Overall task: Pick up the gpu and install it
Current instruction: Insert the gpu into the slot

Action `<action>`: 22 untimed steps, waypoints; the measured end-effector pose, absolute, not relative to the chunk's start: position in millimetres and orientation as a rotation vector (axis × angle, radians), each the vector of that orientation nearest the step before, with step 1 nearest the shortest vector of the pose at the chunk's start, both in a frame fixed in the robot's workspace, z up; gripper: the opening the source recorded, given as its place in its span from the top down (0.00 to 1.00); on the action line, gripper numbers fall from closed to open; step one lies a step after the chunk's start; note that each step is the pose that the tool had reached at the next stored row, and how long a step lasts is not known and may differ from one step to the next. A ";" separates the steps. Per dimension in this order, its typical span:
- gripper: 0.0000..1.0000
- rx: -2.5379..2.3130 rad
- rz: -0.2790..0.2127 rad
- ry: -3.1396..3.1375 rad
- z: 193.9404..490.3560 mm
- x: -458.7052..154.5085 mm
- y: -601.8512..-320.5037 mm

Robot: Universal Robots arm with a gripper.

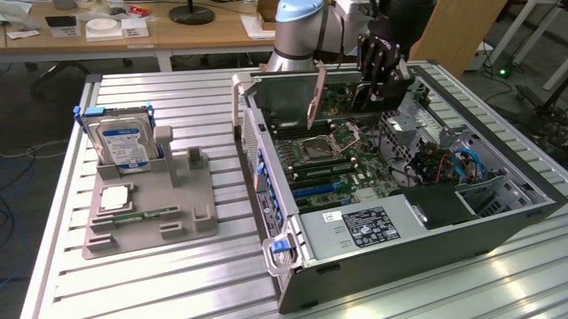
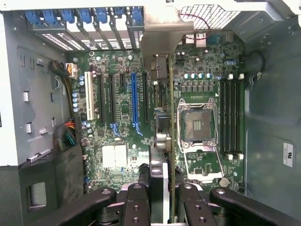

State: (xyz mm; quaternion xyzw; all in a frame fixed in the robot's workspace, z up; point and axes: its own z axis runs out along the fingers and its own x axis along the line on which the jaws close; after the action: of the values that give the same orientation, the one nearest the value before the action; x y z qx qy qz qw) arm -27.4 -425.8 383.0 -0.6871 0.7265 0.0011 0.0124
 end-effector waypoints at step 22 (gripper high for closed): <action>0.72 -2.183 0.065 2.164 370.0 -35.1 -428.3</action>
State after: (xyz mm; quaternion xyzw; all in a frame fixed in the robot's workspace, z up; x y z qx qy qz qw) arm -35.1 -428.3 370.0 -0.7097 0.7034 0.0212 0.0333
